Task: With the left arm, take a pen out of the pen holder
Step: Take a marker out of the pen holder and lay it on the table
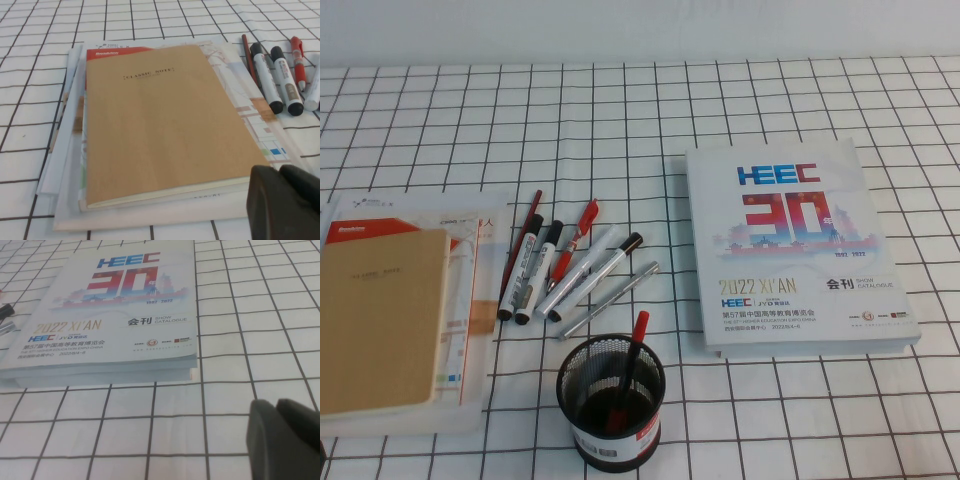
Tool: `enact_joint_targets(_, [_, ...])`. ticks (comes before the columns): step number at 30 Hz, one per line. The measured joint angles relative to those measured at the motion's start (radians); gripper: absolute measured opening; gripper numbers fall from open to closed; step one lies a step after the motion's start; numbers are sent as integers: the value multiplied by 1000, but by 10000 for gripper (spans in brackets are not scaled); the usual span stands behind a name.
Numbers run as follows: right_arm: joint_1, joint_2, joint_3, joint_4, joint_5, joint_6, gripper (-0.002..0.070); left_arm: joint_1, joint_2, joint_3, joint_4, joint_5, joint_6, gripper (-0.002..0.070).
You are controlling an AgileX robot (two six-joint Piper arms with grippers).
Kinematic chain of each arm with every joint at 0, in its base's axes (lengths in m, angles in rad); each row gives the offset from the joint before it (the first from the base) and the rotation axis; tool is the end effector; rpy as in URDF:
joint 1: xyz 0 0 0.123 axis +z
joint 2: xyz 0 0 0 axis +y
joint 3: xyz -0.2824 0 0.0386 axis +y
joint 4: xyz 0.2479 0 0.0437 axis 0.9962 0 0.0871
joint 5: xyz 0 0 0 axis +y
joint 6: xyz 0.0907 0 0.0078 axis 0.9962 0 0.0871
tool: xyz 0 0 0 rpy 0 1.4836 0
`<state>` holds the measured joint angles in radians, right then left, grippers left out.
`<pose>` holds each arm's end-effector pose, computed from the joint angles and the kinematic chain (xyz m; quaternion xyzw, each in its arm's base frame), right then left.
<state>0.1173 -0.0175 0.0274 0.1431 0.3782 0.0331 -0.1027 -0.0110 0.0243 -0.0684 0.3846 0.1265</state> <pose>0.0512 0.0109 0.1711 0.0040 0.8039 0.1049 0.5854 0.0518 -0.0077 0.1710 0.0744 0.8043 -0.0220 0.5891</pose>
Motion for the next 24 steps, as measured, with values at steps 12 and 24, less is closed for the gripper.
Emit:
enact_joint_targets(12, [0, 0, 0, 0, 0, 0, -15, 0, 0, 0, 147, -64, 45, 0])
enact_joint_targets(24, [0, 0, 0, 0, 0, 0, -15, 0, 0, 0, -96, -146, -327, 0])
